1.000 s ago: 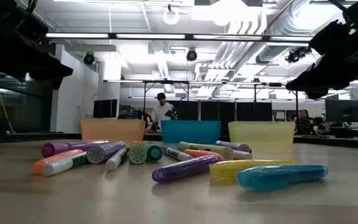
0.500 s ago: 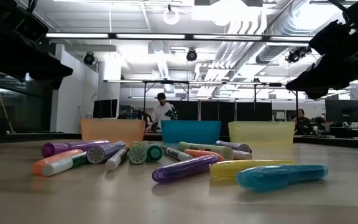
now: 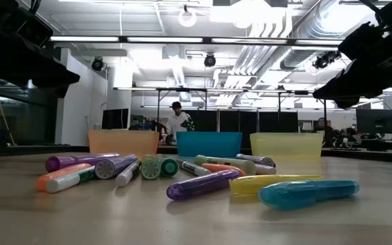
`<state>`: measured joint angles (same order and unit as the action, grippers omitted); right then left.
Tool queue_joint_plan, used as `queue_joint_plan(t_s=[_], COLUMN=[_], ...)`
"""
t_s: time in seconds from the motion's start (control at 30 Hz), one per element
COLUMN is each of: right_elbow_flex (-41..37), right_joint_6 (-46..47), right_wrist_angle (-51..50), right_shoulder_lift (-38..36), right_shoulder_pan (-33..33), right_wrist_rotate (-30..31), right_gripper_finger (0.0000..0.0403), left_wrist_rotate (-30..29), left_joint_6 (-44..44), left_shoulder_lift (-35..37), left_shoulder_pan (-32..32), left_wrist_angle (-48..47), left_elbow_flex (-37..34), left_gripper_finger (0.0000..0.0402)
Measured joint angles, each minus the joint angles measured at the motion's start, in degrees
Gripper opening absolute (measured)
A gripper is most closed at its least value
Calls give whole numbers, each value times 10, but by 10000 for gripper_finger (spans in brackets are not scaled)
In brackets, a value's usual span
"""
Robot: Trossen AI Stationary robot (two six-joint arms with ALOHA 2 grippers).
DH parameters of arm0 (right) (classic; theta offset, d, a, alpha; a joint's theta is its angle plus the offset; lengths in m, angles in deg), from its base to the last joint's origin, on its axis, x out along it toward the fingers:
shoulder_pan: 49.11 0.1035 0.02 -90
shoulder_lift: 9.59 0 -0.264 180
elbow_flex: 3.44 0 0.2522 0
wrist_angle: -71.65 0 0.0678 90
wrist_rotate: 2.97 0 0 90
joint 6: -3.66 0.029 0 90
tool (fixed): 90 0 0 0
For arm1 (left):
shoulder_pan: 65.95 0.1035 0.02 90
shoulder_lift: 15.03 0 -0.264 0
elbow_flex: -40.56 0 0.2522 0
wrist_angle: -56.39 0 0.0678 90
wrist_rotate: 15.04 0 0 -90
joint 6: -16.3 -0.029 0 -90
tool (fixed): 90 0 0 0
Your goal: Pick & Place Markers
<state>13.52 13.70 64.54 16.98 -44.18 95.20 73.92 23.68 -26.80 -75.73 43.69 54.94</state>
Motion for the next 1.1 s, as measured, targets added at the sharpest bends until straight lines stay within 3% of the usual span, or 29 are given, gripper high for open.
queue_joint_plan(t_s=[0.63, 1.1], right_elbow_flex=[0, 33], right_joint_6=[6, 182], right_wrist_angle=[1, -23], right_shoulder_lift=[0, 19], right_shoulder_pan=[0, 0], right_wrist_rotate=[0, 0], right_gripper_finger=[2, 2], left_wrist_rotate=[0, 0], left_joint_6=[0, 0], left_shoulder_lift=[0, 0], left_shoulder_pan=[0, 0], left_wrist_angle=[0, 0], left_elbow_flex=[0, 0], left_gripper_finger=[140, 140])
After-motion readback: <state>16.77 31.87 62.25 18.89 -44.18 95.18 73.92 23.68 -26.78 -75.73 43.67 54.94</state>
